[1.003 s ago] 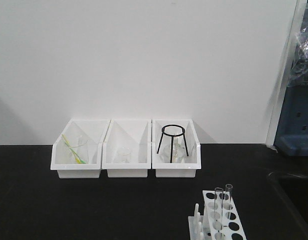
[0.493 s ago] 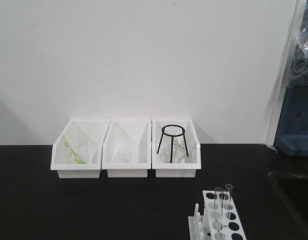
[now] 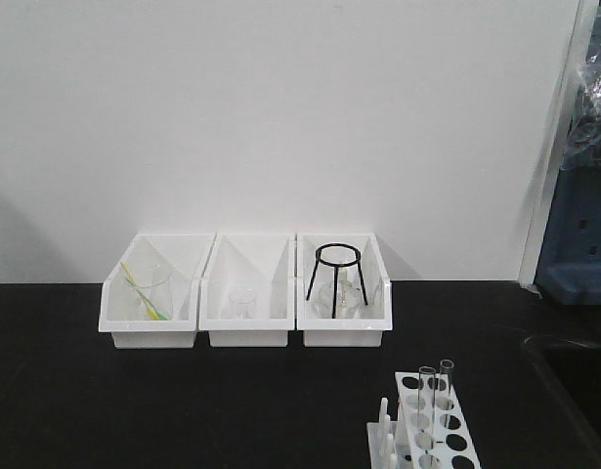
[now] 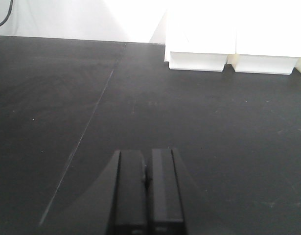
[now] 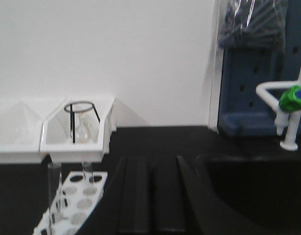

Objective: Flip and reinsert test tube from rack

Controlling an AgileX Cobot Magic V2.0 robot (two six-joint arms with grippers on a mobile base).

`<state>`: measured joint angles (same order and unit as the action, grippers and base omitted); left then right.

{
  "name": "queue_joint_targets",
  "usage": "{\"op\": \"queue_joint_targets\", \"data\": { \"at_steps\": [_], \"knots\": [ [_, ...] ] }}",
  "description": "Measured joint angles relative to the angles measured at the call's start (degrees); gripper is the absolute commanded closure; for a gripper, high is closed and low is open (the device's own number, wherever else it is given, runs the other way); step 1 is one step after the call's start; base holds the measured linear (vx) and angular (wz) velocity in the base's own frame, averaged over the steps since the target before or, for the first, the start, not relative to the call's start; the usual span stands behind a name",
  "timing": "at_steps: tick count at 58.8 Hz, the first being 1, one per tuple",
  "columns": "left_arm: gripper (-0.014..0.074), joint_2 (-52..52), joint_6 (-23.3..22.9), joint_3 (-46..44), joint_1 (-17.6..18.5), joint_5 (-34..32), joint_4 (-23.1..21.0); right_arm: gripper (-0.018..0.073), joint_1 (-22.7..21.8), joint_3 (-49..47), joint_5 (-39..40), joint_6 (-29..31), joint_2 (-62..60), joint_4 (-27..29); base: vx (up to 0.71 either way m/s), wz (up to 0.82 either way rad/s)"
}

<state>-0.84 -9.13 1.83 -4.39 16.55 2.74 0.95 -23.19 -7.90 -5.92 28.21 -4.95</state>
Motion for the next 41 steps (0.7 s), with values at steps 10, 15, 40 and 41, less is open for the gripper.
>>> {"op": "queue_joint_targets", "data": {
  "at_steps": [10, 15, 40, 41],
  "knots": [
    [0.0603, 0.0, 0.0, 0.0, 0.0, 0.0, 0.0, 0.0389, 0.0, 0.0, -2.2, 0.0, 5.4, 0.0, 0.00, 0.00],
    [0.0603, 0.0, 0.0, 0.0, 0.0, 0.0, 0.0, 0.0299, 0.0, 0.0, -2.2, 0.0, 7.1, 0.0, 0.00, 0.00],
    [0.0603, 0.0, 0.0, 0.0, 0.0, 0.0, 0.0, 0.0054, 0.0, 0.0, 1.9, 0.1, 14.7, 1.5, 0.00, 0.00],
    [0.0603, 0.0, 0.0, 0.0, 0.0, 0.0, 0.0, 0.0054, 0.0, 0.0, 2.6, 0.1, 15.5, 1.5, 0.00, 0.00]
  ]
}}
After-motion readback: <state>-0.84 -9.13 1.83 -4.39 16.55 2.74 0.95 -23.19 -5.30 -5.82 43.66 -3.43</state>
